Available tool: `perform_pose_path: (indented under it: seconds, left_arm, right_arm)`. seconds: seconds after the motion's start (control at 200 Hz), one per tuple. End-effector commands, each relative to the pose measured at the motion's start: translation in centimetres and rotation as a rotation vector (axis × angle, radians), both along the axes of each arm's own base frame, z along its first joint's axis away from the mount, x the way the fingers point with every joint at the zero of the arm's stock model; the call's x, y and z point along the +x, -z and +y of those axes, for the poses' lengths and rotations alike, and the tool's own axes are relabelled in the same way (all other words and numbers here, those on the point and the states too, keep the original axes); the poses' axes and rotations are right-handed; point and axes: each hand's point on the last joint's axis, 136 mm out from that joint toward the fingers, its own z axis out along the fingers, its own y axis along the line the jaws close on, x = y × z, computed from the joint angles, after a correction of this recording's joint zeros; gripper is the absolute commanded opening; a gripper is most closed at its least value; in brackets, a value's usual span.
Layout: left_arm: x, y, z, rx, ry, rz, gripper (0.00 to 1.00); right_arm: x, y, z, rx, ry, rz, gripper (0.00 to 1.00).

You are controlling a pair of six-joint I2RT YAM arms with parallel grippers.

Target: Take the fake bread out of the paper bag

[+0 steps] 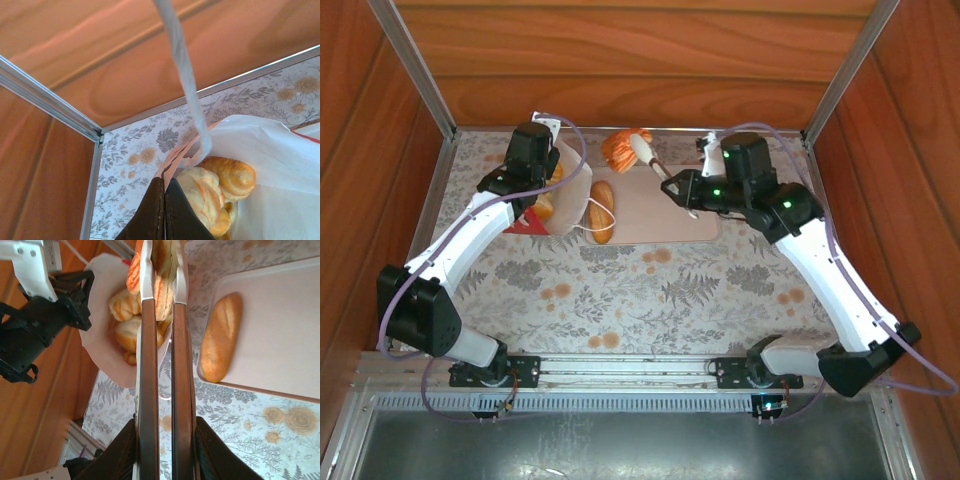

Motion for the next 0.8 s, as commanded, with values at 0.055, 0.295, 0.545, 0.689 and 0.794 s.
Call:
perform_pose_path:
  seconds: [0.055, 0.295, 0.545, 0.689, 0.794]
  left_arm:
    - [0.4, -2.0, -0.3, -0.02, -0.007, -0.05, 0.0]
    - [0.4, -2.0, -0.2, -0.011, -0.006, -0.048, 0.0]
    - [0.3, -2.3, -0.2, -0.004, -0.003, -0.051, 0.0]
    - [0.3, -2.0, -0.2, -0.005, -0.004, -0.045, 0.0]
    - [0.4, -1.9, -0.2, -0.006, -0.005, -0.043, 0.0]
  right_arm:
    - [1.3, -0.7, -2.6, 0.013, 0.091, -0.052, 0.16]
    - [4.5, 4.2, -2.8, 0.052, 0.089, 0.054, 0.15]
    - [7.7, 7.6, -2.5, 0.117, 0.029, 0.09, 0.17]
    - [9.1, 9.9, -1.9, 0.143, -0.011, 0.133, 0.17]
    - [10.1, 10.9, -1.3, 0.164, -0.037, 0.149, 0.17]
